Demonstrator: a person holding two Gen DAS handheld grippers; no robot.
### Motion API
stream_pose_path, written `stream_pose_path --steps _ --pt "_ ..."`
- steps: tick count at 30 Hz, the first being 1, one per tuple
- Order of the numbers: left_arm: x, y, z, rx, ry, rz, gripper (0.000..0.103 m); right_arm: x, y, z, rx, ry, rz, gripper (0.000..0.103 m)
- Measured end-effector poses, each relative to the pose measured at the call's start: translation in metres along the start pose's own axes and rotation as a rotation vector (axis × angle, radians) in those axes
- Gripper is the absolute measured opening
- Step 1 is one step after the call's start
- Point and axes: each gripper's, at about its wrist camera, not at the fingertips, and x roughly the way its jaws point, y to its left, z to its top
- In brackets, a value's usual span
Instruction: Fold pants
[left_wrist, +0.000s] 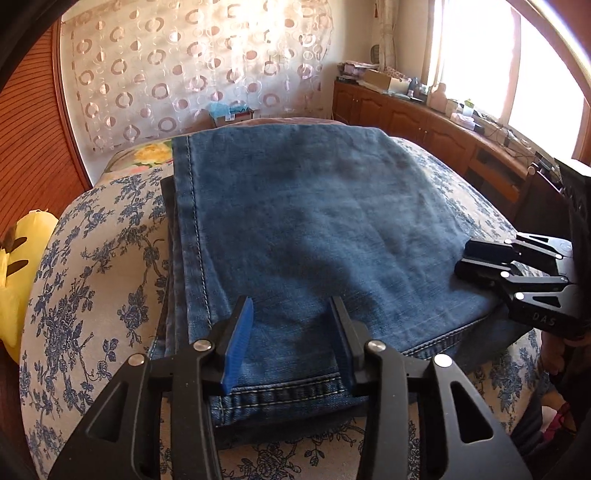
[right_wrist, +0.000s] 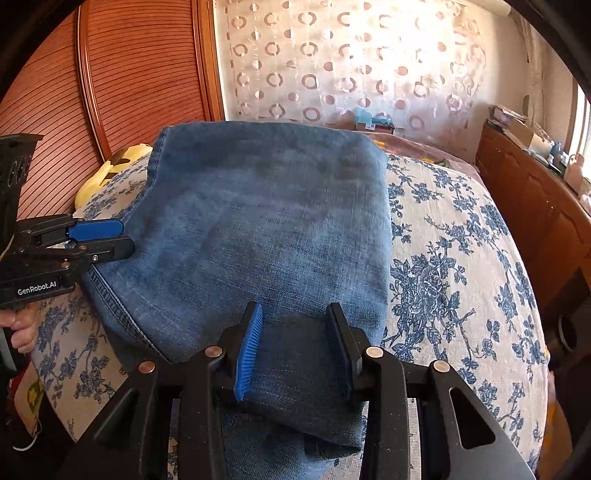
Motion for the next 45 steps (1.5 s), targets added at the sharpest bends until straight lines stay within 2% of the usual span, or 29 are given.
stream_pose_path --steps 1,5,13,19,24,30,35,42,45 --pt "0.001 -0.001 0.0 -0.001 0.003 0.002 0.049 0.001 0.0 0.0 0.003 -0.001 0.001 0.038" --pt "0.0 -0.003 -0.002 -0.003 -0.012 0.022 0.049 0.001 -0.002 -0.001 0.013 -0.008 0.003 0.039" --pt "0.0 0.0 -0.01 -0.035 -0.042 0.015 0.052 0.003 -0.005 -0.002 0.013 -0.008 0.008 0.044" --pt "0.001 -0.003 -0.014 -0.03 -0.045 0.034 0.052 0.004 -0.001 -0.001 -0.008 -0.002 0.002 0.051" --pt "0.001 -0.007 -0.017 -0.02 -0.054 0.06 0.053 0.002 0.0 -0.001 -0.023 0.004 -0.006 0.052" --pt "0.001 -0.004 -0.018 -0.031 -0.055 0.048 0.054 -0.022 -0.01 -0.009 0.025 -0.02 0.038 0.052" --pt "0.0 -0.005 -0.019 -0.027 -0.055 0.053 0.054 -0.043 -0.024 -0.023 0.052 -0.041 0.009 0.052" --pt "-0.002 -0.008 -0.019 -0.021 -0.06 0.066 0.054 -0.047 -0.033 -0.032 0.105 -0.036 0.024 0.052" --pt "-0.005 -0.01 -0.02 -0.009 -0.066 0.075 0.054 -0.035 -0.033 -0.033 0.133 -0.004 0.041 0.052"
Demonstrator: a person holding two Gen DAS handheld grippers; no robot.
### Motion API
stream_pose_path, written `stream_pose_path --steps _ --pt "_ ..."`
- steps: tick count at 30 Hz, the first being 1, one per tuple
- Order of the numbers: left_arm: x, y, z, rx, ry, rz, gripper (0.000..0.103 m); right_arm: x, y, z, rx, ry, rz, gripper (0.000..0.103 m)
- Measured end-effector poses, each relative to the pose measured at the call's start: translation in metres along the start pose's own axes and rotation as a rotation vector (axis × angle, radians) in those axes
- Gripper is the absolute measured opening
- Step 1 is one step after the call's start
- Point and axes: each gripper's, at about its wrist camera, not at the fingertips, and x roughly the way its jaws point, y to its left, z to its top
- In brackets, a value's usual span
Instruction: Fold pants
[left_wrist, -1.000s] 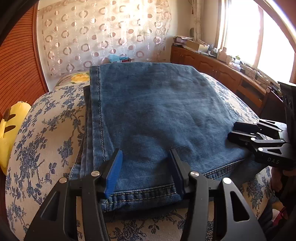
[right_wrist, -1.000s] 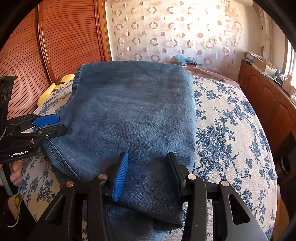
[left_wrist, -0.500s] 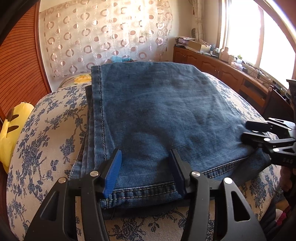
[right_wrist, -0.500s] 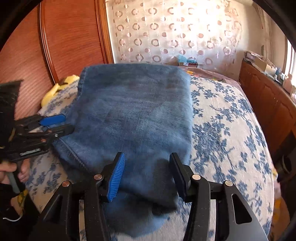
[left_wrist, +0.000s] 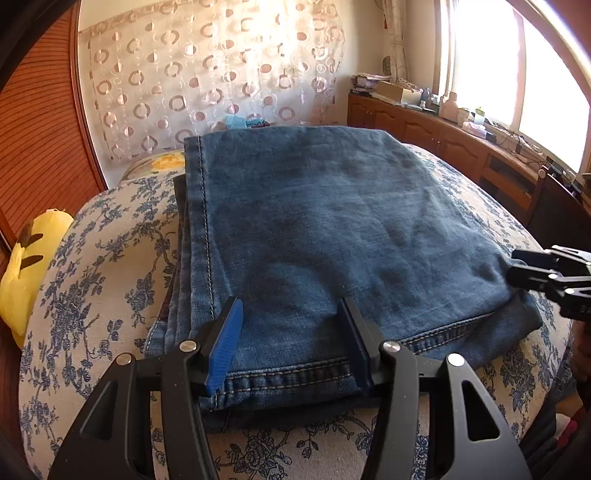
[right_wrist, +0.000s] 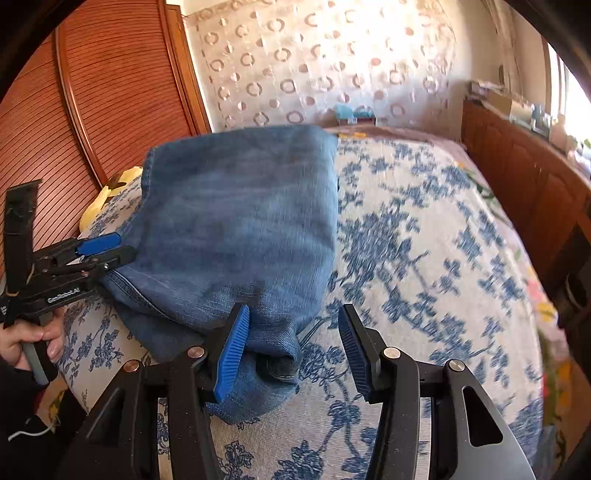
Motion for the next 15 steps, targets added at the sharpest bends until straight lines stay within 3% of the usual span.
stream_pose_path --steps 7,8,10,15 --pt "-0.021 0.011 0.004 -0.043 0.012 -0.043 0.054 0.007 0.001 0.001 0.022 0.013 0.009 0.051" --pt "-0.025 0.014 0.005 -0.048 0.004 -0.044 0.054 0.008 0.003 0.002 0.018 0.014 0.016 0.047" --pt "-0.032 0.019 0.007 -0.054 -0.018 -0.032 0.054 0.01 0.004 0.003 0.018 0.023 0.049 0.03" --pt "-0.034 0.032 0.005 -0.064 -0.006 -0.007 0.054 0.006 0.0 0.01 0.018 0.004 0.089 0.02"
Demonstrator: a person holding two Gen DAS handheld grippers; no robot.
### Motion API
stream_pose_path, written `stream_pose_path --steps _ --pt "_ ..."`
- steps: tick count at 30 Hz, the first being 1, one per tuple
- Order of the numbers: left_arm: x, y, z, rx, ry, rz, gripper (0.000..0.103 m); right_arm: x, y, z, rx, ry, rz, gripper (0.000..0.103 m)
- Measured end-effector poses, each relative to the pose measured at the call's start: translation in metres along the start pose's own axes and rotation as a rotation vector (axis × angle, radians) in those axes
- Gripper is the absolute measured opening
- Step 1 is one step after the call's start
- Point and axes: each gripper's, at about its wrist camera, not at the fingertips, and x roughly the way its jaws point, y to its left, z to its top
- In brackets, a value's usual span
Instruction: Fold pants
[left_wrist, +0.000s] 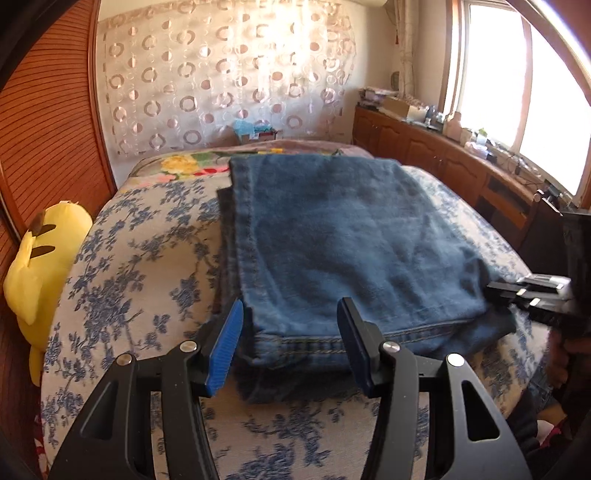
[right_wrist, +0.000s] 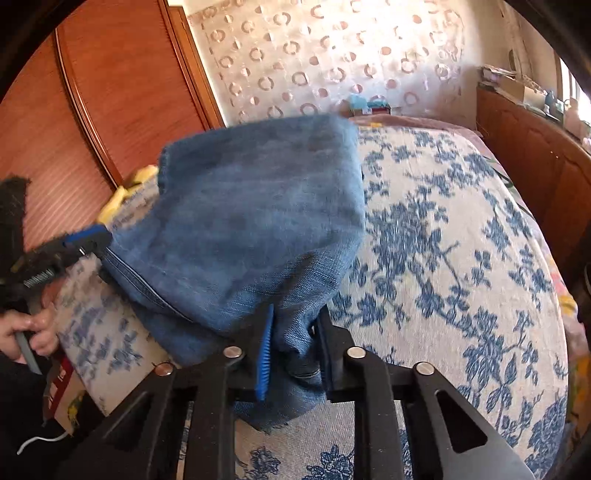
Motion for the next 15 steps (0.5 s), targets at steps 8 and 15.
stream_pose_path --steps 8,15 --pt "0.015 0.023 -0.014 -0.029 0.073 0.043 0.054 -0.033 0.016 0.028 -0.058 -0.118 0.035 0.017" --pt "0.013 0.033 -0.018 -0.062 0.077 0.01 0.054 -0.035 0.053 0.059 -0.136 -0.188 0.086 0.016"
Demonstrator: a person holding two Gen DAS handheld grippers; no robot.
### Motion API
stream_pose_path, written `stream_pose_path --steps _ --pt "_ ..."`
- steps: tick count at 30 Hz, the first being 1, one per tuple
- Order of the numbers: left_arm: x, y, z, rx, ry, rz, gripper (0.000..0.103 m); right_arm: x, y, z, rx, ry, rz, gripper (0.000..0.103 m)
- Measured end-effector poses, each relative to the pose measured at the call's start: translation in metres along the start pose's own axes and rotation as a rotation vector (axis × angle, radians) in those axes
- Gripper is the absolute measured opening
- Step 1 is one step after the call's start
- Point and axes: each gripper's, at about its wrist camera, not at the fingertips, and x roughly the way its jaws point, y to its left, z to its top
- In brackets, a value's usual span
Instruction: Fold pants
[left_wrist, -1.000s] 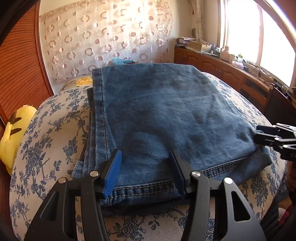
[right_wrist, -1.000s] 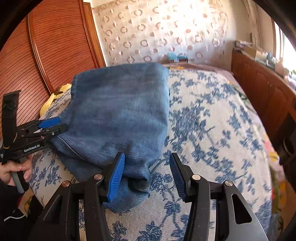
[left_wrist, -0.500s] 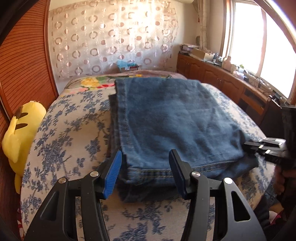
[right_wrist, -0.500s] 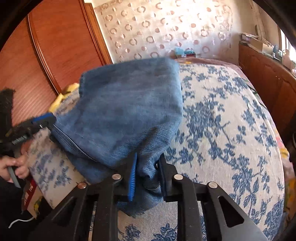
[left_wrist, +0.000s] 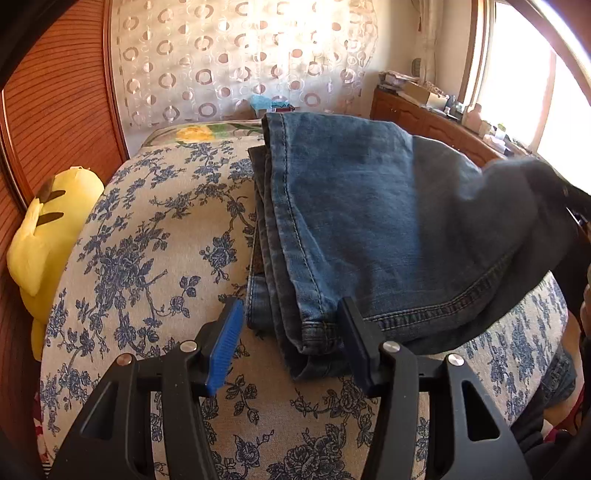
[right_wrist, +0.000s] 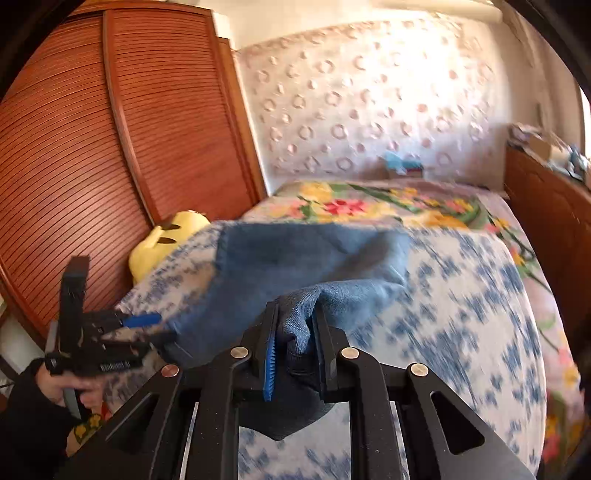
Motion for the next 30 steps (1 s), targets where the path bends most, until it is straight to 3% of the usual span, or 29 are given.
stream_pose_path --steps 5,18,24,30 --pt "-0.011 0.01 -0.001 -0.022 -0.025 -0.024 0.054 0.022 0.024 0.014 -0.042 0.002 0.054 0.016" --pt "-0.044 0.061 -0.001 -0.093 -0.094 0.052 0.054 0.087 0.064 0.026 -0.13 0.066 0.207 0.016" --pt "-0.053 0.073 -0.003 -0.119 -0.111 0.069 0.054 0.094 0.077 0.026 -0.178 0.071 0.288 0.016" --pt "-0.056 0.079 -0.005 -0.142 -0.119 0.069 0.054 0.121 0.074 0.006 -0.204 0.18 0.305 0.016"
